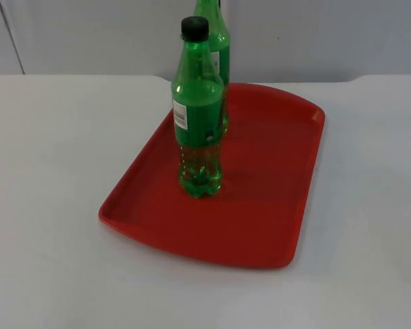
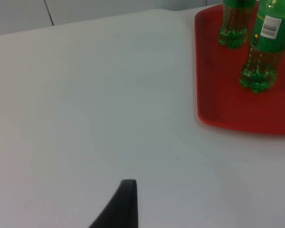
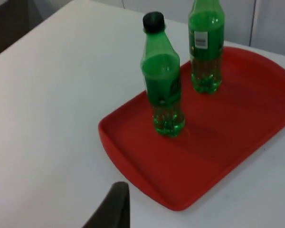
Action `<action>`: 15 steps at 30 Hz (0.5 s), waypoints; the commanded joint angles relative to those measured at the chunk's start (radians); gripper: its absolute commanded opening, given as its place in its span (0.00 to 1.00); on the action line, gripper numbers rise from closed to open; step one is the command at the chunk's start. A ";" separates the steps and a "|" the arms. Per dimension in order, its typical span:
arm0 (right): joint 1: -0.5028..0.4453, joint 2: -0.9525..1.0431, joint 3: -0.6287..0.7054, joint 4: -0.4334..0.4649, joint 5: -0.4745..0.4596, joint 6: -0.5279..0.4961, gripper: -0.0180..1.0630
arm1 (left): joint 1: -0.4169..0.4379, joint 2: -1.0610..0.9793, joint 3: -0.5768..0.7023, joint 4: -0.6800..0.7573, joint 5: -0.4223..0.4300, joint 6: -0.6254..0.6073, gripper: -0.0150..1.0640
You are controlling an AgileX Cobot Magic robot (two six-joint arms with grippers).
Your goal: Place the bottle upright on the tray.
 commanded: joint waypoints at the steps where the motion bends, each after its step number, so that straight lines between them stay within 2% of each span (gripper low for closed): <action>1: -0.003 -0.053 0.005 0.002 0.038 -0.019 0.95 | 0.002 -0.003 0.004 0.007 0.000 0.003 0.99; 4: -0.003 -0.094 0.005 0.002 0.075 -0.026 0.95 | 0.002 -0.003 0.004 0.007 0.000 0.003 0.99; 9: -0.003 -0.184 0.005 0.002 0.198 -0.119 0.95 | 0.002 -0.003 0.004 0.007 0.000 0.003 0.99; 15: -0.003 -0.262 0.009 0.002 0.264 -0.151 0.95 | 0.002 -0.003 0.004 0.007 0.000 0.003 0.99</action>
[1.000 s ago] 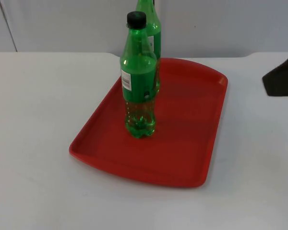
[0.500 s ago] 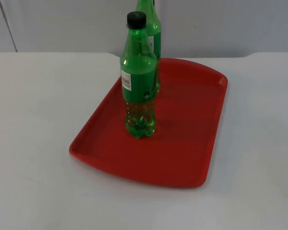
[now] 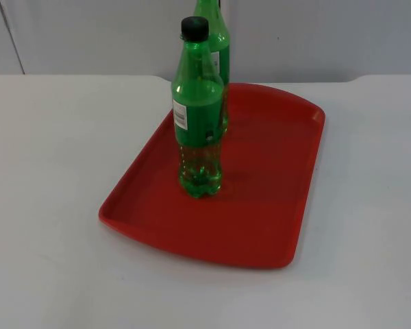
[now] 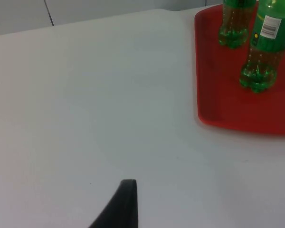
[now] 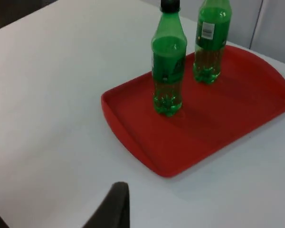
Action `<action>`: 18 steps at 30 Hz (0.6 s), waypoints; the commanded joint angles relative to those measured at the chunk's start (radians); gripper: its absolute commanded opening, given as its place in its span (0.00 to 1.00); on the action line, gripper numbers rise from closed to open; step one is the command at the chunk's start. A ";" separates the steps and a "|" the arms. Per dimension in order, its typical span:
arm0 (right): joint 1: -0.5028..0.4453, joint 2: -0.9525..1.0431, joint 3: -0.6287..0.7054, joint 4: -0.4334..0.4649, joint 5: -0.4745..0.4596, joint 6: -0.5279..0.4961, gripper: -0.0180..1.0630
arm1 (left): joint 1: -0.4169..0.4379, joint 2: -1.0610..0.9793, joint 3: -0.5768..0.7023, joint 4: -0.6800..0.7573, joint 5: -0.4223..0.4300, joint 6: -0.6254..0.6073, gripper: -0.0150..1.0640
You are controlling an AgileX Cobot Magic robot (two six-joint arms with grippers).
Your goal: Place the bottle upright on the tray.
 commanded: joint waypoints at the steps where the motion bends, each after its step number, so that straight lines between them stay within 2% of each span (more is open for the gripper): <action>1: -0.003 -0.036 0.012 0.003 0.021 -0.016 0.95 | 0.002 -0.003 0.004 0.007 0.000 0.003 0.99; 14: -0.003 -0.365 0.131 -0.005 0.098 -0.011 0.95 | 0.002 -0.003 0.004 0.007 0.000 0.003 0.99; 18: -0.003 -0.384 0.149 -0.007 0.128 -0.011 0.95 | 0.002 -0.003 0.004 0.007 0.000 0.003 0.99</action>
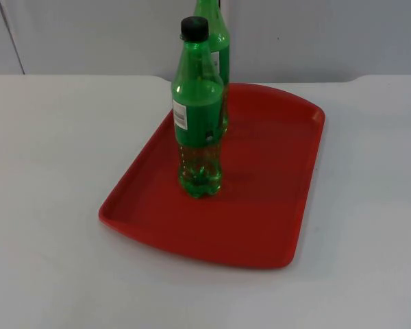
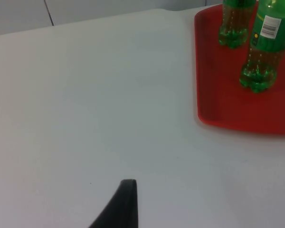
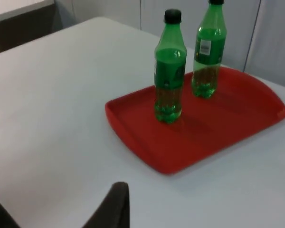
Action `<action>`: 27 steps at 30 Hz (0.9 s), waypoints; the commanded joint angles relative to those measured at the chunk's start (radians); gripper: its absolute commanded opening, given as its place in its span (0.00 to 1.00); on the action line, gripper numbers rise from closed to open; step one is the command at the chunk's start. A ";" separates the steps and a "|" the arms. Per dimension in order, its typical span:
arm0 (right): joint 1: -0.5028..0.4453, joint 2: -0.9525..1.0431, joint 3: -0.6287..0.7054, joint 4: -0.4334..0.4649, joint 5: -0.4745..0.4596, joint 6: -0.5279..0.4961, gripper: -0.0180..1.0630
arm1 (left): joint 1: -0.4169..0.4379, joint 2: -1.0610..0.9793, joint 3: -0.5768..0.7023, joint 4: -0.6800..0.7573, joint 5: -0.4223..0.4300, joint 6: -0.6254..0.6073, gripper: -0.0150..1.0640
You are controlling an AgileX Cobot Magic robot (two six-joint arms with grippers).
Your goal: Place the bottle upright on the tray.
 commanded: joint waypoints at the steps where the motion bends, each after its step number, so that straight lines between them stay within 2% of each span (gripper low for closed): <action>1: -0.003 -0.005 0.012 -0.016 0.039 0.003 0.95 | 0.002 -0.003 0.004 0.007 -0.002 0.002 0.99; 4: -0.003 -0.005 0.027 -0.052 0.061 0.039 0.95 | 0.002 -0.003 0.004 0.007 -0.002 0.002 0.99; 8: -0.003 -0.005 0.051 -0.145 0.082 0.146 0.95 | 0.002 -0.003 0.004 0.007 -0.002 0.002 0.99; 11: -0.003 -0.005 0.051 -0.166 0.082 0.173 0.95 | 0.002 -0.003 0.004 0.007 -0.002 0.002 0.99; 27: -0.003 -0.005 0.051 -0.162 0.082 0.165 0.95 | 0.002 -0.003 0.004 0.007 -0.002 0.002 0.99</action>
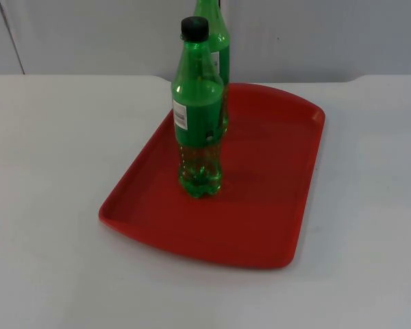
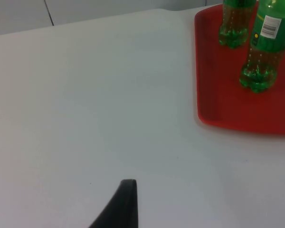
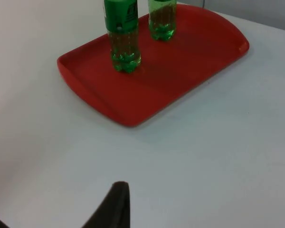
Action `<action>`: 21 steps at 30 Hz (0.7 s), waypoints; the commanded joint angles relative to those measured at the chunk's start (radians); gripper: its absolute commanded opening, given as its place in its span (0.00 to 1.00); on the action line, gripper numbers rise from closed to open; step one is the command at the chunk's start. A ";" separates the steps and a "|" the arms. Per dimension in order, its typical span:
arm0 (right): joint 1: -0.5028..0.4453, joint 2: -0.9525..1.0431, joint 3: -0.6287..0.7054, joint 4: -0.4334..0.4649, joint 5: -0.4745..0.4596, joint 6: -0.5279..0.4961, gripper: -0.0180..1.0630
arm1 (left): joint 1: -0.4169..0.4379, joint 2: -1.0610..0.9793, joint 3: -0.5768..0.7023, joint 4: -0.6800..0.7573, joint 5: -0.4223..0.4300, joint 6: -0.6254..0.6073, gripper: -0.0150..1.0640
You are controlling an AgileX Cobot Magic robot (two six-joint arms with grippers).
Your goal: Place the bottle upright on the tray.
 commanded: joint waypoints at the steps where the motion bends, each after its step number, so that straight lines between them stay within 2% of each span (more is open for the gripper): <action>1: -0.003 -0.004 0.001 0.003 -0.001 -0.014 0.95 | 0.002 -0.003 0.004 0.007 -0.002 0.002 0.99; 21: -0.003 -0.004 0.001 0.009 -0.001 -0.025 0.99 | 0.002 -0.003 0.004 0.007 -0.002 0.002 0.99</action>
